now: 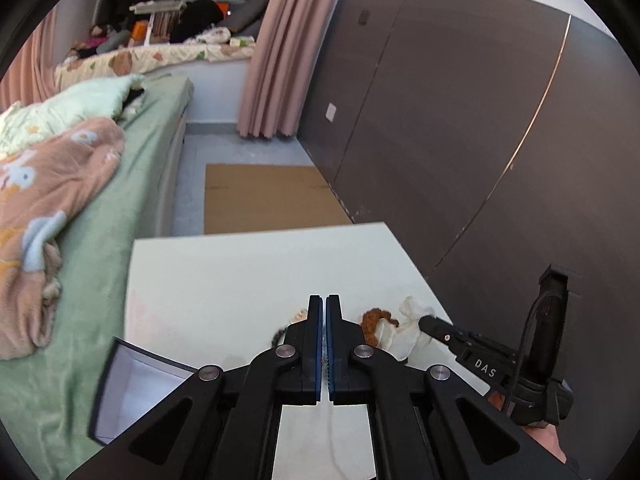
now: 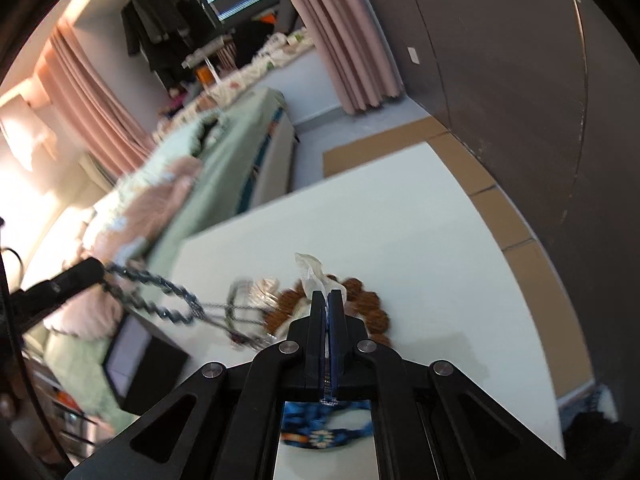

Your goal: Organize jewelry

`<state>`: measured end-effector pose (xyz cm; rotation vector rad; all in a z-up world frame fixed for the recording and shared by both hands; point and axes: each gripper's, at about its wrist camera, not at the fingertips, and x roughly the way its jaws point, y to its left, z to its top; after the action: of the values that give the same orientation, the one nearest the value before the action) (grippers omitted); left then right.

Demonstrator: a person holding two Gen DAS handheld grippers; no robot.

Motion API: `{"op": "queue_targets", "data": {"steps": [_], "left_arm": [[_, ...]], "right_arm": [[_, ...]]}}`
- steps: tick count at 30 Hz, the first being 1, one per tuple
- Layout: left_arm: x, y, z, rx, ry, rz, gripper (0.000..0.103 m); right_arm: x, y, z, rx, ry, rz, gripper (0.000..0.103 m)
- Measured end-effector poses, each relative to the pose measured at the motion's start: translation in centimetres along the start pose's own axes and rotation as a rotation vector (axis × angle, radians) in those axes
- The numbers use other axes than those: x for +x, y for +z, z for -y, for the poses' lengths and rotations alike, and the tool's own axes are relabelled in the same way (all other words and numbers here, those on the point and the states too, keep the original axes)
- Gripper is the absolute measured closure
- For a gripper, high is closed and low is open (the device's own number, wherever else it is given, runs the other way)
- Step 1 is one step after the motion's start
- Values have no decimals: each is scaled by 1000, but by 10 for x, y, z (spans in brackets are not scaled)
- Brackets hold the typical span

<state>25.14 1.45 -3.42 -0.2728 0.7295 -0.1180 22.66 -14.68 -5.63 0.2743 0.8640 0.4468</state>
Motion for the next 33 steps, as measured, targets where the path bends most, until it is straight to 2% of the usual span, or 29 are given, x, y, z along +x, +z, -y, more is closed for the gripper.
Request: {"op": "queue_targets", "data": {"steps": [4,7,9,12,14,15,16,18,19,23,27,29,33], "left_arm": [[-22,9,0,8,3,49,102],[-30,12,-1,11,11,55,102],[-27,11,-3,-5,30,20,102],[-13,7,-6,-45,12,-63,101],[1,-1,-7,-72,2,-134,93],[6,-4,-7,-81,-6,-159,82],[11,-9,-7,-87,-13,-179,65],[16,-18,-4,-87,-14,-188,43],[17,-21,-3,-83,-11,-185,40],[30,-34,2,-62,1,-210,40],[48,-46,5,-53,20,-244,40],[59,-53,8,-39,28,-267,46],[80,-66,8,-5,68,-303,62]], "right_arm": [[0,-6,-9,-2,21,3,101],[-4,-8,-13,1,45,14,101],[-9,-8,-13,20,70,34,101],[-19,-6,-7,91,95,76,101],[-25,-3,-3,125,94,99,101],[-29,-2,-2,143,101,116,101],[-31,-1,-1,153,108,126,101],[-33,-3,0,184,128,140,101],[-33,-4,2,201,144,143,101],[-29,-5,-1,184,136,133,101],[-40,-4,6,190,171,167,101],[-44,-4,13,207,176,179,101],[-51,-5,26,237,184,192,101]]}}
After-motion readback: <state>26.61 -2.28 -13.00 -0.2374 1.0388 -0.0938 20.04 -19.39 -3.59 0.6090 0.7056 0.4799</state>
